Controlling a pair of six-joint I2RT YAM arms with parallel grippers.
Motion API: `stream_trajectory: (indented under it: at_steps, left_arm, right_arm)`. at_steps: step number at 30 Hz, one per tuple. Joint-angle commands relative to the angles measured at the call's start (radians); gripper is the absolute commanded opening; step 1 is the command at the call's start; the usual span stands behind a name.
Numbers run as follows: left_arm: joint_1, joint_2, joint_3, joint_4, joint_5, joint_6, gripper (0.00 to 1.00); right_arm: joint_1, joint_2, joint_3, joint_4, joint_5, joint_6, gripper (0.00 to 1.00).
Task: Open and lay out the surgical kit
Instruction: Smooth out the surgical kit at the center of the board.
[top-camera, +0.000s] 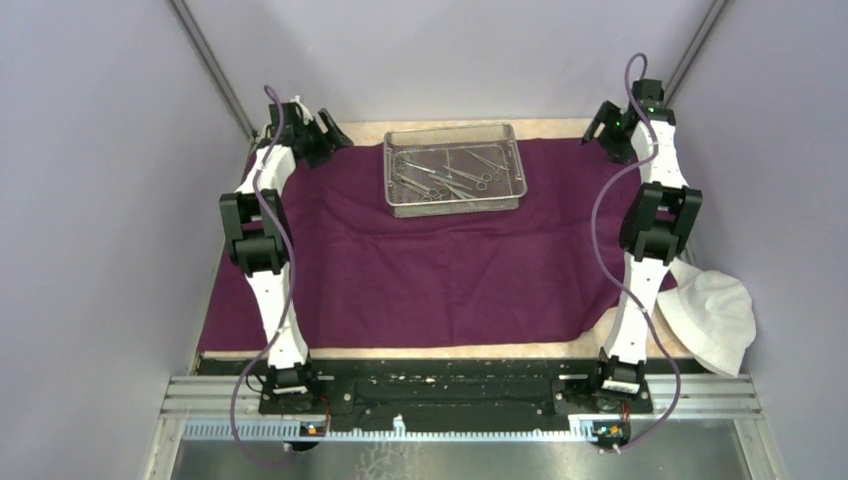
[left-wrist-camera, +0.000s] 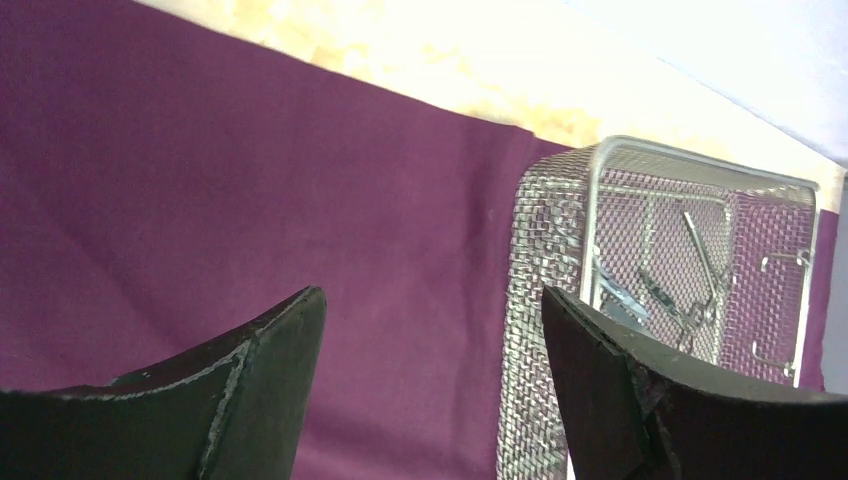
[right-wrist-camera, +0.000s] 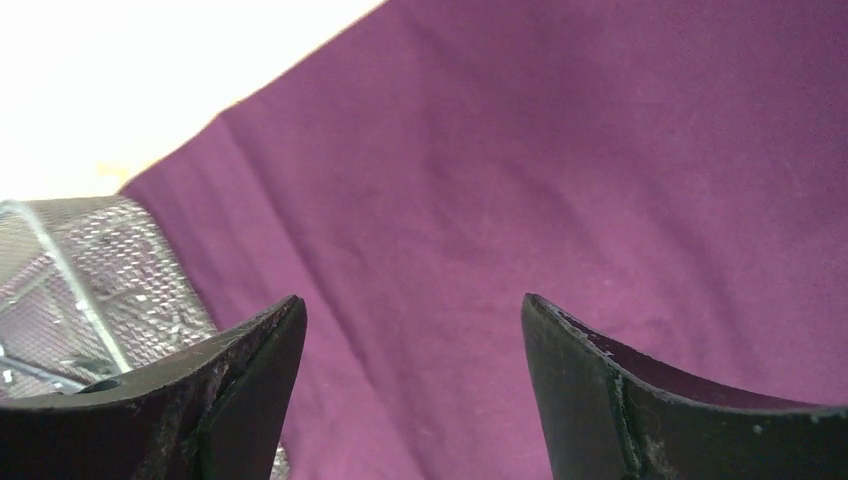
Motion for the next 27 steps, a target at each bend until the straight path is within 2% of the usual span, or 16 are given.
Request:
stream_trajectory:
  at_steps: [1, 5, 19, 27]
  left_arm:
    - [0.012, 0.058, 0.023, 0.078, 0.004, -0.051, 0.86]
    - [0.032, 0.107, 0.024, 0.077, 0.027, -0.103, 0.85]
    - [0.07, 0.201, -0.025, 0.159, 0.001, -0.191, 0.84]
    - [0.111, 0.314, 0.072, 0.176, 0.046, -0.22, 0.85]
  right_arm:
    - [-0.064, 0.024, 0.038, -0.04, 0.024, -0.037, 0.79]
    - [-0.099, 0.042, 0.015, 0.005, -0.073, -0.05, 0.79]
    - [-0.1, 0.157, -0.004, 0.115, -0.024, -0.024, 0.75]
    - [-0.103, 0.224, 0.002, 0.137, 0.008, 0.018, 0.75]
